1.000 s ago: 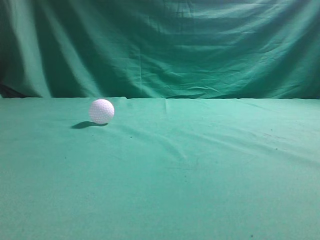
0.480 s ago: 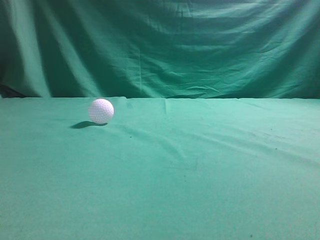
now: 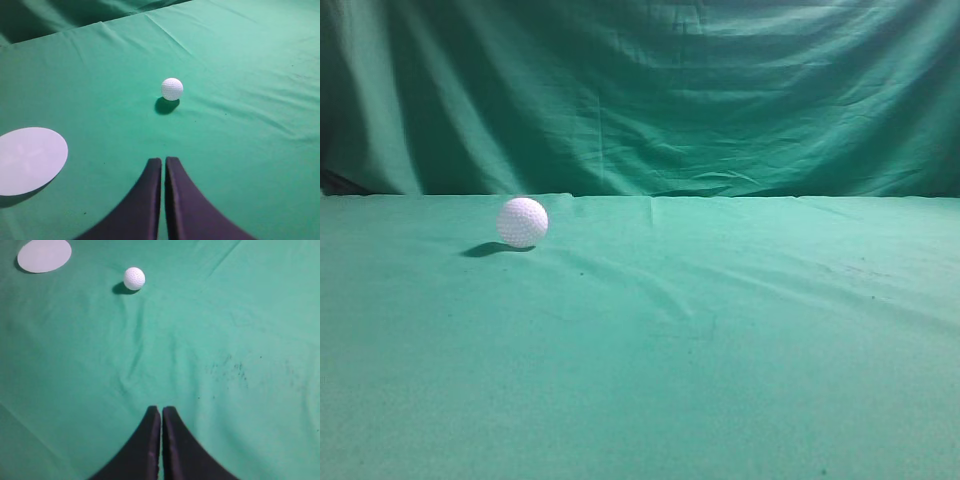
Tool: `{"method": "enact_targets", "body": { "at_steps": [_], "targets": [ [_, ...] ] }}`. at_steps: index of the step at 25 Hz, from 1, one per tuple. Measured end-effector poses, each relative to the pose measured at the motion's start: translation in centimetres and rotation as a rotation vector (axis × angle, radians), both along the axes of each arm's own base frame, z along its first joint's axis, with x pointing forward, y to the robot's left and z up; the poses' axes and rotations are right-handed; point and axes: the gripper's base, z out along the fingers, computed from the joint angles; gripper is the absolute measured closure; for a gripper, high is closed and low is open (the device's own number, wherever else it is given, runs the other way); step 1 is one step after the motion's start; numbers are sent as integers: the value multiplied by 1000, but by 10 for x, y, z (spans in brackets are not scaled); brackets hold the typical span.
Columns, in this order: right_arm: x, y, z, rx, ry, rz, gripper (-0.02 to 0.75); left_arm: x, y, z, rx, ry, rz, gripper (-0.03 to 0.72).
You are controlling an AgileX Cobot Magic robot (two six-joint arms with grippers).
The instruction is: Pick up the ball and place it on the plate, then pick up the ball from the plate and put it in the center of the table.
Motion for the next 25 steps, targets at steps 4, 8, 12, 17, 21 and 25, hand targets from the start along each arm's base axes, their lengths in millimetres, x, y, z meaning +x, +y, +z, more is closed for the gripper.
{"method": "enact_targets", "body": {
  "at_steps": [4,8,12,17,21,25],
  "targets": [
    [1,1,-16,68,28,-37,738,4,0,-8,-13,-30,11,688],
    [1,2,-23,90,20,-39,738,4,0,-8,-17,-40,13,688],
    [1,3,-27,101,11,-36,738,4,-1,-7,-19,-40,13,688],
    [2,4,-23,134,-24,-29,738,4,-1,-7,-19,-40,13,688],
    [3,5,-23,137,-27,-28,738,4,-1,-7,-19,-40,13,688],
    [3,5,-23,137,-27,-28,738,4,-1,-7,-19,-40,13,688]
  ]
}}
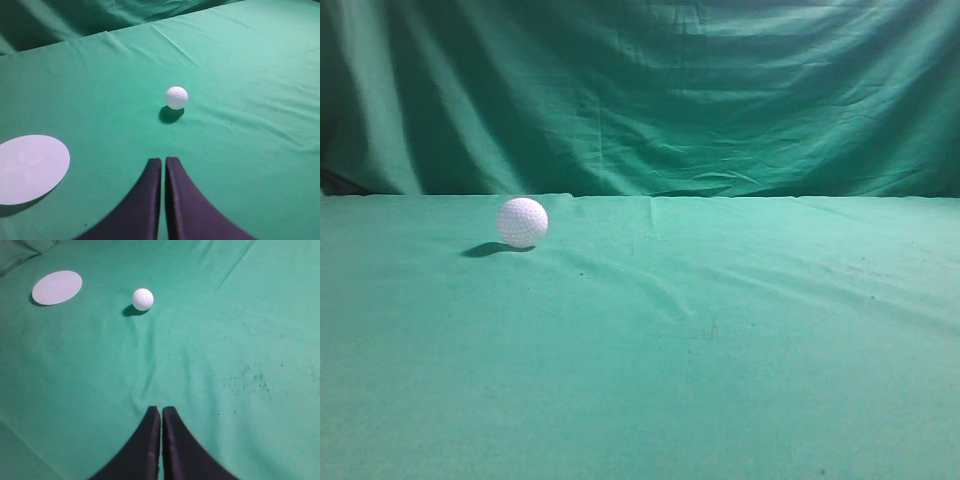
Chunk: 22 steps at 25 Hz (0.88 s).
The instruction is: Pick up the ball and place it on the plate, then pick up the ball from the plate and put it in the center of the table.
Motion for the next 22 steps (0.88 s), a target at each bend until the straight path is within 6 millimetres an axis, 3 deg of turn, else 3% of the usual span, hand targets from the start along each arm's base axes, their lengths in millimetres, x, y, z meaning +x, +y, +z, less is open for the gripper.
{"method": "enact_targets", "body": {
  "at_steps": [12,17,22],
  "targets": [
    [1,-6,2,-53,-72,-12,738,0,0,0,-1,0,0,688],
    [3,-26,7,-41,-155,-185,738,0,0,0,-1,0,0,688],
    [0,-45,-13,-4,-271,-367,738,0,0,0,-1,0,0,688]
  ]
}}
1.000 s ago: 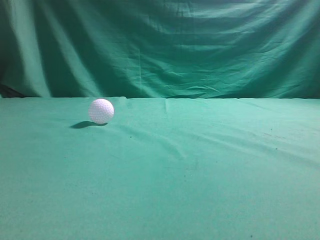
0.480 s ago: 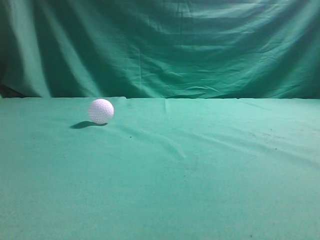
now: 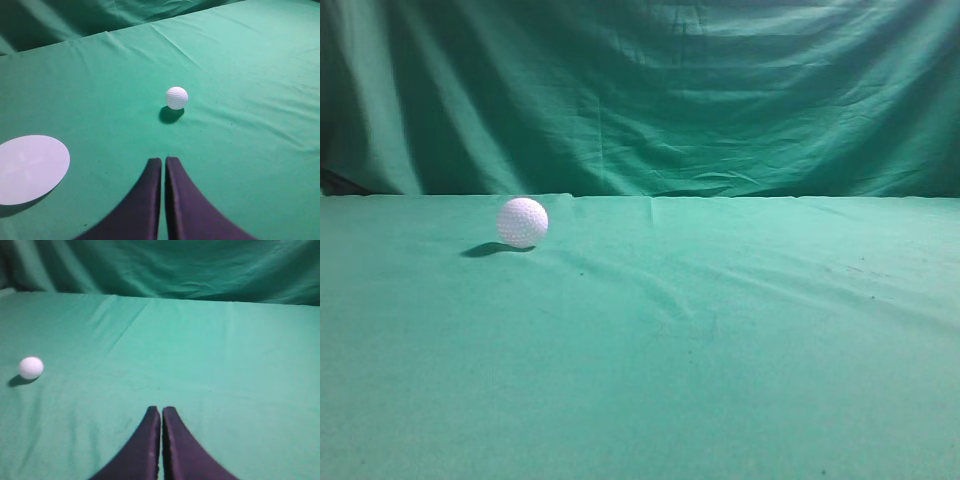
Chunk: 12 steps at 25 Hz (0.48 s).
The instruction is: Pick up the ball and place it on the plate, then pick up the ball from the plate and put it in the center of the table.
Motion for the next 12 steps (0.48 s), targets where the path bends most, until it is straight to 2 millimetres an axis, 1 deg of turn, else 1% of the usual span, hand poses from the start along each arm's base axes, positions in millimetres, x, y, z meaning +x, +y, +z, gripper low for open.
{"method": "enact_targets", "body": {
  "at_steps": [3,4,7,12],
  "targets": [
    [-5,-7,-23,27,-76,-74,738,0,0,0,0,0,0,688],
    [-7,-9,-26,36,-110,-94,738,0,0,0,0,0,0,688],
    [-11,-13,-27,64,-152,-154,738,0,0,0,0,0,0,688],
    [-18,-20,-33,75,-114,-229,738,0,0,0,0,0,0,688]
  ]
}}
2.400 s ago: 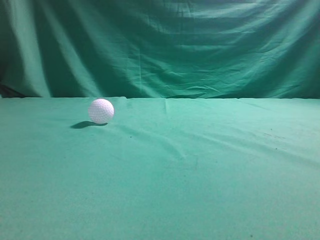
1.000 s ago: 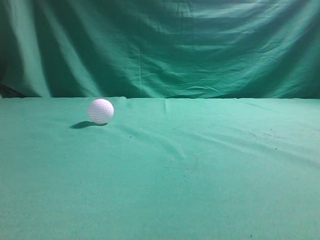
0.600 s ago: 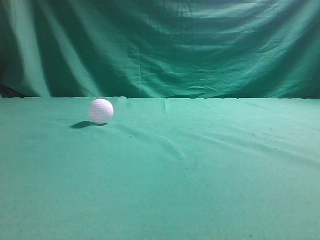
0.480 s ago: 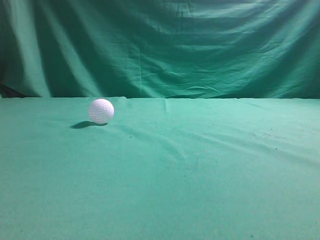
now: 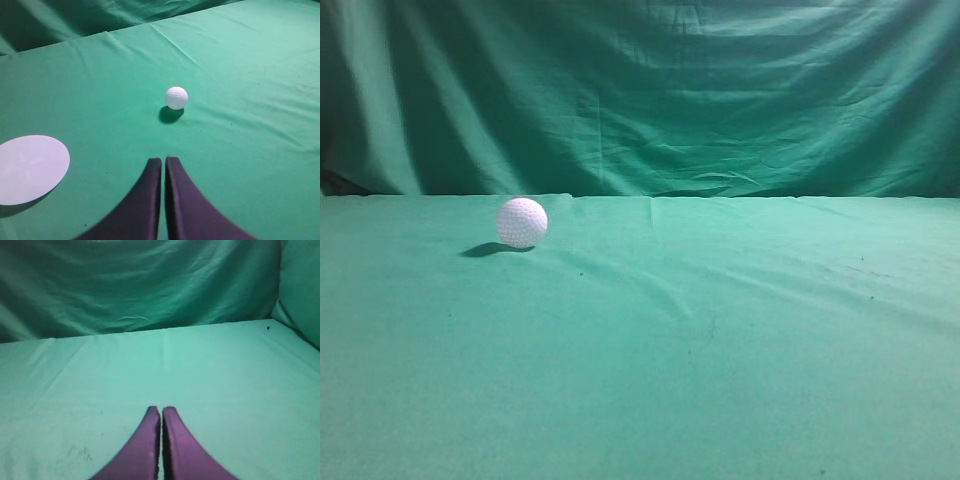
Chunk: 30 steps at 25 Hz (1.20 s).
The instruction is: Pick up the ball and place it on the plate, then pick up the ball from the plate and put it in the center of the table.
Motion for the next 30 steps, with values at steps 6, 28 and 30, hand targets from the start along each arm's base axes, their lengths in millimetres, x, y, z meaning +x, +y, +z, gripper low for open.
{"method": "enact_targets", "body": {
  "at_steps": [6,28,30],
  "targets": [
    [-3,-3,-11,-7,113,-37,738,0,0,0,0,0,0,688],
    [-6,4,-19,-112,194,74,738,0,0,0,0,0,0,688],
    [-6,4,-20,-110,197,75,738,0,0,0,0,0,0,688]
  ]
}}
